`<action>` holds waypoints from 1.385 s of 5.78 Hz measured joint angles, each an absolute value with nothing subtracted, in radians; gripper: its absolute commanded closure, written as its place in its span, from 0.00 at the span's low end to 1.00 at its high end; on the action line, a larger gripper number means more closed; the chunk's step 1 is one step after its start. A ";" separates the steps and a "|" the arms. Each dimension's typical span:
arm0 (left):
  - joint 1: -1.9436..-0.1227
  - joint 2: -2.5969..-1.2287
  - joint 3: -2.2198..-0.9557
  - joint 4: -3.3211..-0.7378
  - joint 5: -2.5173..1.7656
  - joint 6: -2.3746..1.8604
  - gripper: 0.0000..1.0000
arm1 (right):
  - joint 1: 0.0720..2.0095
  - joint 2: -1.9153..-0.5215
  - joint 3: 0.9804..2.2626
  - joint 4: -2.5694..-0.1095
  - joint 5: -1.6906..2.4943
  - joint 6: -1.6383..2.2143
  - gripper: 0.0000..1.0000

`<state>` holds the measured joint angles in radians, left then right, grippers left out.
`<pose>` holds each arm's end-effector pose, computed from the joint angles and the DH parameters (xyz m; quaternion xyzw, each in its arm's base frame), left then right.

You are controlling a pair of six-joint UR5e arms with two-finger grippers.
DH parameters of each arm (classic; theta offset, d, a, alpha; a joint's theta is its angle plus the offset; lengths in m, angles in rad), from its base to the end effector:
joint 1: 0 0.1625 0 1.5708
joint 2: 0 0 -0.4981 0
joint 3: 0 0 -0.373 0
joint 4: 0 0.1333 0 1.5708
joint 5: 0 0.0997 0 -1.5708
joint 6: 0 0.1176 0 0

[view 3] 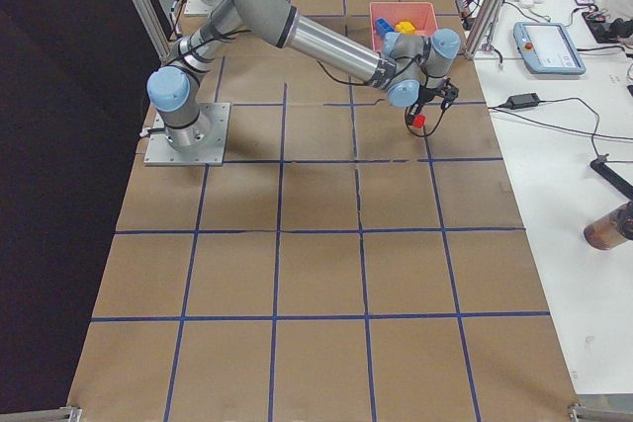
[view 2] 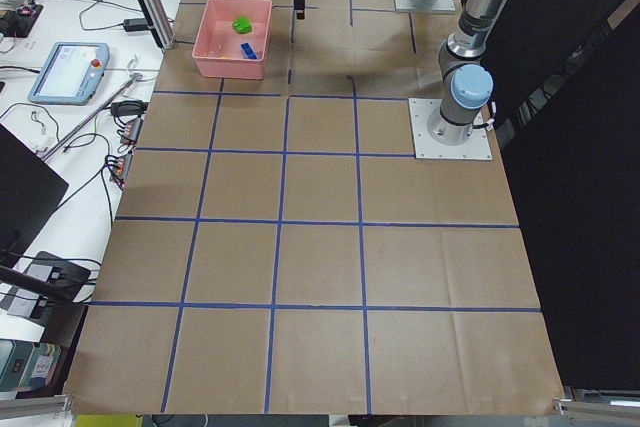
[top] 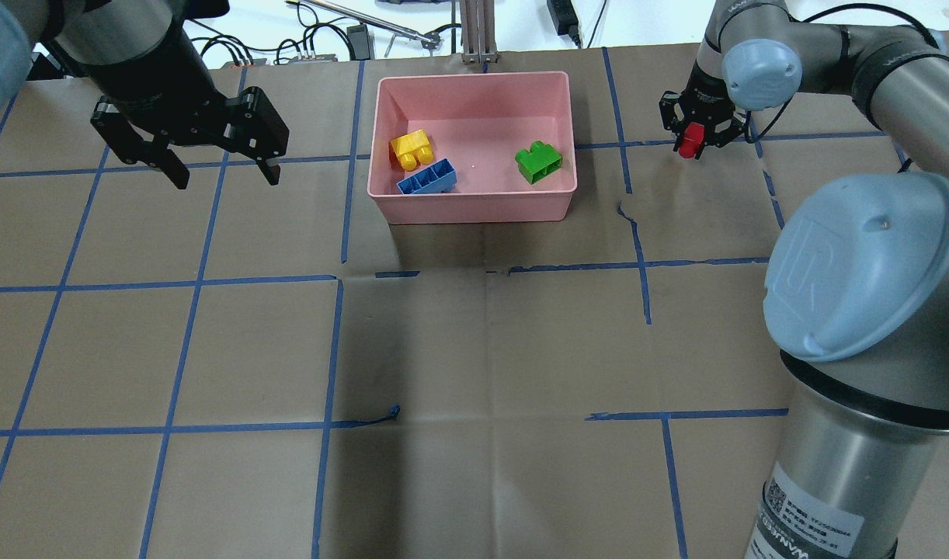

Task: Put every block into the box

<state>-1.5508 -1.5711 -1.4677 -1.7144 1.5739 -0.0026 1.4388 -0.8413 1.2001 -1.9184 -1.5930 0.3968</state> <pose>-0.1236 -0.4686 0.5773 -0.0113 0.9997 0.0204 0.0014 0.0269 -0.7900 0.2842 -0.2612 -0.9652 -0.0041 0.0117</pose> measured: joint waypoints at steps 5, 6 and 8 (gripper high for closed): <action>-1.515 -1.497 -1.510 -1.733 1.562 0.096 0.01 | 1.771 -0.974 1.119 -1.824 -1.579 0.430 0.79; -1.516 -1.495 -1.511 -1.733 1.562 0.091 0.01 | 1.824 -0.928 1.120 -1.857 -1.578 0.442 0.71; -1.516 -1.483 -1.512 -1.740 1.567 0.052 0.01 | 1.858 -0.841 1.122 -1.947 -1.581 0.447 0.01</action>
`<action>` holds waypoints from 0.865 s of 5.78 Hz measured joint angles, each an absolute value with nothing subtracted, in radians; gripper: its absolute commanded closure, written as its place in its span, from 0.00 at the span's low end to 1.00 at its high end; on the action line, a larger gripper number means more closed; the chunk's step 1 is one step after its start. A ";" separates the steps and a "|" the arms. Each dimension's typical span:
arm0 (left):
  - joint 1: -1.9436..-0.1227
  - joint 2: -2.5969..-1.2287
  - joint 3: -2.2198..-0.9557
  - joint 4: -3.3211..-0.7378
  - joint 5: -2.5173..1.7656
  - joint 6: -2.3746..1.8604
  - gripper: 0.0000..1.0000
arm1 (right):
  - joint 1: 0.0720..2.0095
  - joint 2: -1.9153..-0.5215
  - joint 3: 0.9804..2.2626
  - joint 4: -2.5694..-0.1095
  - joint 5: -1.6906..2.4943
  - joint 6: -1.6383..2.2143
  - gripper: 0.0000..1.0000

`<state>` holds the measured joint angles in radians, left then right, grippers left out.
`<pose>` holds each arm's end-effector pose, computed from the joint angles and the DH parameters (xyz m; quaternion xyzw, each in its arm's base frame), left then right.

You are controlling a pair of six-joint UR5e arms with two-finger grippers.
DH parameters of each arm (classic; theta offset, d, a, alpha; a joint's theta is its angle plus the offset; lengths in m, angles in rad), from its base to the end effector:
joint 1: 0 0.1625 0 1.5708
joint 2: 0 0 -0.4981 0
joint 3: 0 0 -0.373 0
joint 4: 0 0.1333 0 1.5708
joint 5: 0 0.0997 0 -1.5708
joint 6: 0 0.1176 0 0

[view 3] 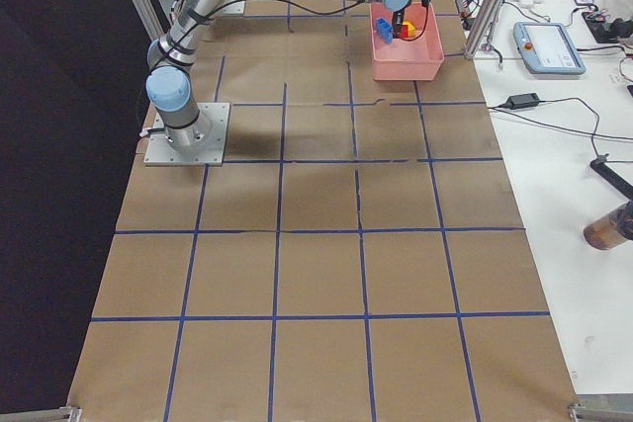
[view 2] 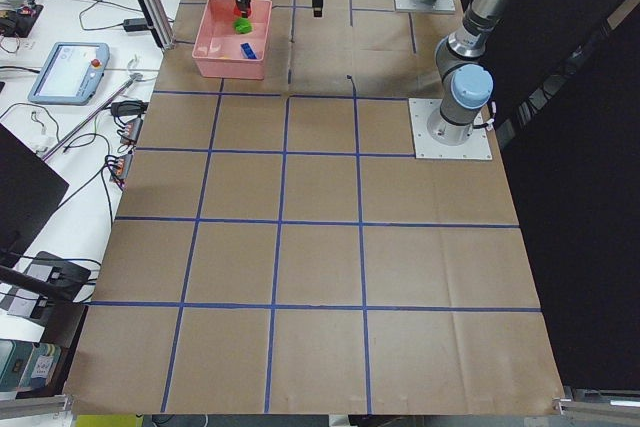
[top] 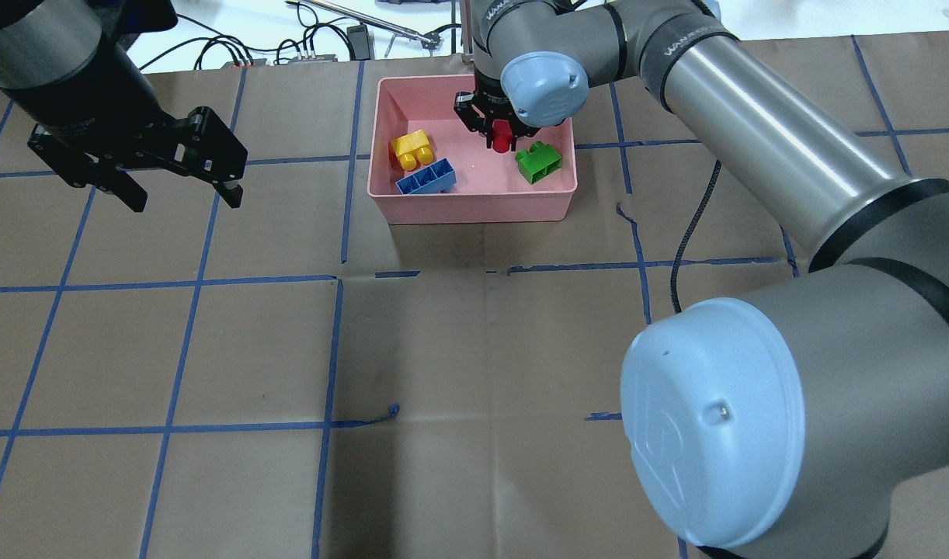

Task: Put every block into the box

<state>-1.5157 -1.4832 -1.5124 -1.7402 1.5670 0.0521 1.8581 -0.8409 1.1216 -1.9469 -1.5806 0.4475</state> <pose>-0.1103 -0.4291 0.5931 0.0015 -0.9999 -0.0116 0.0025 0.3537 -0.7307 0.3228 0.0802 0.9956 -0.0463 0.0126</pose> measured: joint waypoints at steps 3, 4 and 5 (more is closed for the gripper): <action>-1.516 -1.479 -1.514 -1.744 1.576 0.040 0.01 | 1.853 -0.880 1.123 -1.956 -1.582 0.447 0.00; -1.516 -1.479 -1.514 -1.745 1.576 0.040 0.01 | 1.847 -0.903 1.127 -1.950 -1.582 0.446 0.00; -1.516 -1.478 -1.514 -1.745 1.576 0.040 0.01 | 1.845 -0.914 1.130 -1.946 -1.581 0.445 0.00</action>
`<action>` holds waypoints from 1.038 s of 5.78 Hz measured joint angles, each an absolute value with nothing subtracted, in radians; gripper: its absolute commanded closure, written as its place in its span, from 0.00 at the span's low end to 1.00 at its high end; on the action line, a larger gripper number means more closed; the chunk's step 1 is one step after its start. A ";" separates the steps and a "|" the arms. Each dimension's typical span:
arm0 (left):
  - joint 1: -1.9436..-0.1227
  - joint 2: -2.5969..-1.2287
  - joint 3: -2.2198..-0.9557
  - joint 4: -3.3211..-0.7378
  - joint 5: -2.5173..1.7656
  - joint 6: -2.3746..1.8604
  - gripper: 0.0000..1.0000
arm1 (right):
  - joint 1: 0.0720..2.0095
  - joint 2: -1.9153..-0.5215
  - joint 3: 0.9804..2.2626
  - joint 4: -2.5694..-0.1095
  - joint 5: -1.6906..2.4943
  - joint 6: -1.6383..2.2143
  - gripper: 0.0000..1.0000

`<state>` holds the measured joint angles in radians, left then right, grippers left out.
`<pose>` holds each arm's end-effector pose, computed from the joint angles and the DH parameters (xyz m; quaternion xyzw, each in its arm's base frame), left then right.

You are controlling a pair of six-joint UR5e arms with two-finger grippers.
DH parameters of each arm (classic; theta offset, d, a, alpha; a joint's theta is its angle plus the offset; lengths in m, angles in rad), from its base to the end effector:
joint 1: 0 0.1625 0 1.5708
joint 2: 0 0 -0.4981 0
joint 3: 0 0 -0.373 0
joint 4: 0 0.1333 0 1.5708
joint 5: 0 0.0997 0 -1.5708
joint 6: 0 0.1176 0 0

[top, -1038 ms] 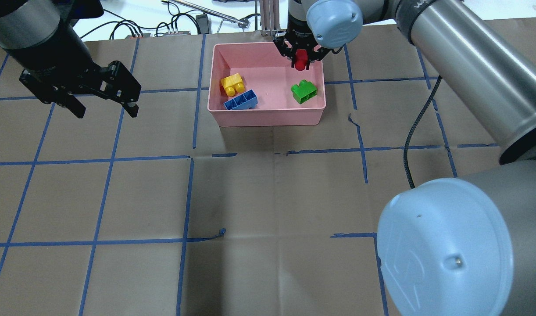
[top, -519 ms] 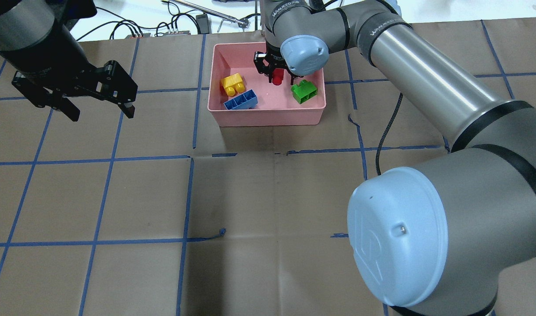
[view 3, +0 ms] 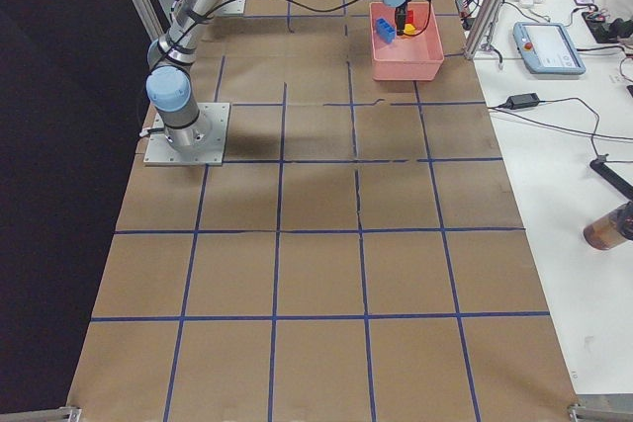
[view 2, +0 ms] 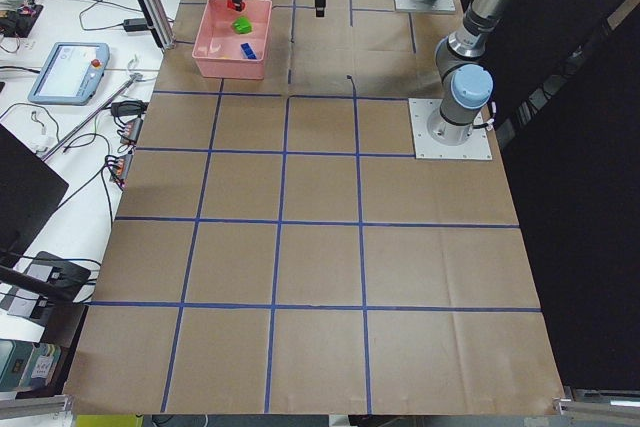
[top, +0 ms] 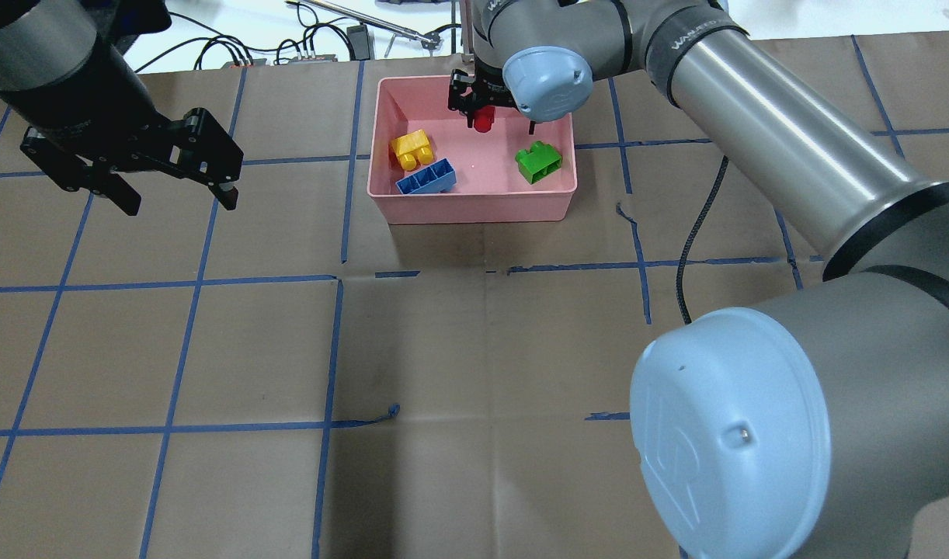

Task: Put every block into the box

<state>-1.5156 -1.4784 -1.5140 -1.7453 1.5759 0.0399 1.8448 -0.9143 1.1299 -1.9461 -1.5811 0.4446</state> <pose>-0.1094 -0.4263 0.5938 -0.0076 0.9999 0.0128 0.0019 0.3397 -0.7205 0.3770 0.0853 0.9931 -0.0765 0.0232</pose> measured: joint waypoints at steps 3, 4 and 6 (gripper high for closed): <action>-1.516 -1.477 -1.514 -1.748 1.577 0.040 0.01 | 1.842 -0.912 1.148 -1.894 -1.576 0.345 0.00; -1.516 -1.476 -1.514 -1.748 1.577 0.040 0.01 | 1.839 -0.909 1.150 -1.853 -1.552 0.262 0.00; -1.516 -1.476 -1.514 -1.749 1.577 0.040 0.01 | 1.820 -0.894 1.149 -1.813 -1.511 0.083 0.00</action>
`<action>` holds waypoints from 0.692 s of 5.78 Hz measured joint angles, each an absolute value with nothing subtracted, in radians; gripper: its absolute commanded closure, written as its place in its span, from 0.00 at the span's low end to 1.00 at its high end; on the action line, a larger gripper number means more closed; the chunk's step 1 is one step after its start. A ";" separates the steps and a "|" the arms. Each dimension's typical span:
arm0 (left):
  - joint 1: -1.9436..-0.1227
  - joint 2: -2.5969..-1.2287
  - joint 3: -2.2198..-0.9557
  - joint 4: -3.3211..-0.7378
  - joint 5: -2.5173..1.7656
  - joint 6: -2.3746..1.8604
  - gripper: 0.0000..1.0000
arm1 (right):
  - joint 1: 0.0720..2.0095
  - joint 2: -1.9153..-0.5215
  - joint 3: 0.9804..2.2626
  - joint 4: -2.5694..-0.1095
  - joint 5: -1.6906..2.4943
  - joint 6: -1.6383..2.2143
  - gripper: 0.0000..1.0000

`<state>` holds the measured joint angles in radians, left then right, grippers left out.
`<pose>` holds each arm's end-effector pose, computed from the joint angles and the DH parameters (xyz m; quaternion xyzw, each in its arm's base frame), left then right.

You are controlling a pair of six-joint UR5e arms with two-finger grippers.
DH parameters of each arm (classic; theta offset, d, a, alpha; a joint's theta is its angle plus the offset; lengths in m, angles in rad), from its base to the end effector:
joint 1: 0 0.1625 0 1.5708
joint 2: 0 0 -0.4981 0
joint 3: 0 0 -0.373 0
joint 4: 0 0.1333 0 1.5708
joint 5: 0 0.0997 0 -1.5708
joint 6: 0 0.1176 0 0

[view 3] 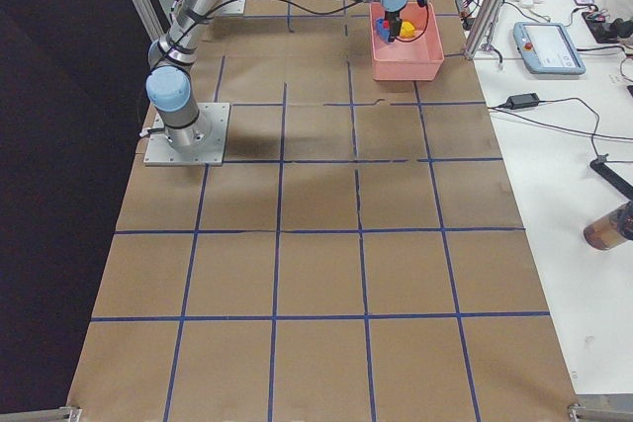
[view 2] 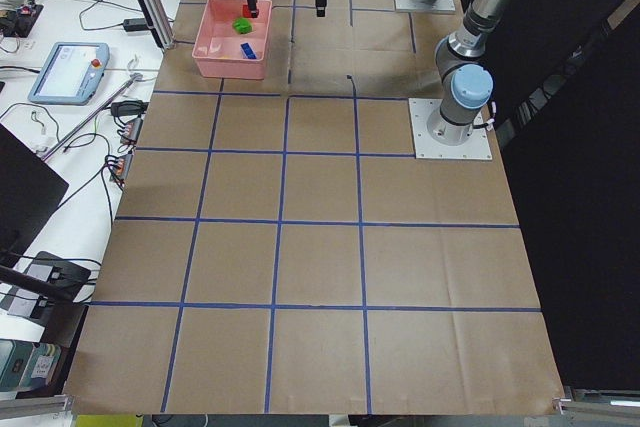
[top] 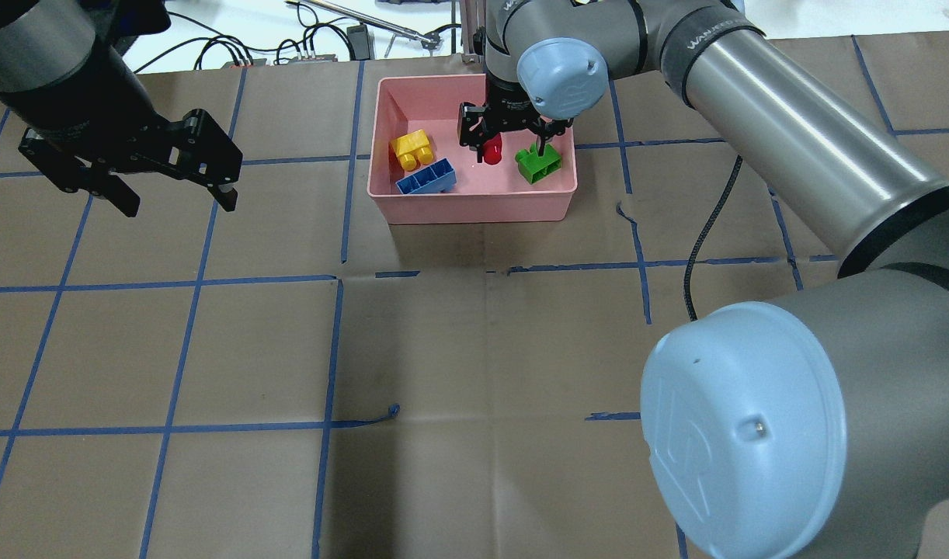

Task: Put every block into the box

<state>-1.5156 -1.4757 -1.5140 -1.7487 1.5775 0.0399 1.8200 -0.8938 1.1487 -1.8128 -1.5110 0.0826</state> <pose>-0.1092 -0.4247 0.5946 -0.0076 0.9999 0.0132 0.0027 0.3262 -0.7127 0.3380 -0.0830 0.9961 0.0113 0.0284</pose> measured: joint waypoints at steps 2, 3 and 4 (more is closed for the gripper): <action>-1.516 -1.475 -1.514 -1.749 1.578 0.040 0.01 | 1.781 -0.888 1.143 -1.818 -1.506 -0.040 0.00; -1.516 -1.475 -1.514 -1.749 1.578 0.041 0.01 | 1.769 -0.889 1.143 -1.825 -1.510 -0.068 0.00; -1.516 -1.474 -1.514 -1.749 1.578 0.041 0.01 | 1.765 -0.894 1.144 -1.829 -1.518 -0.068 0.00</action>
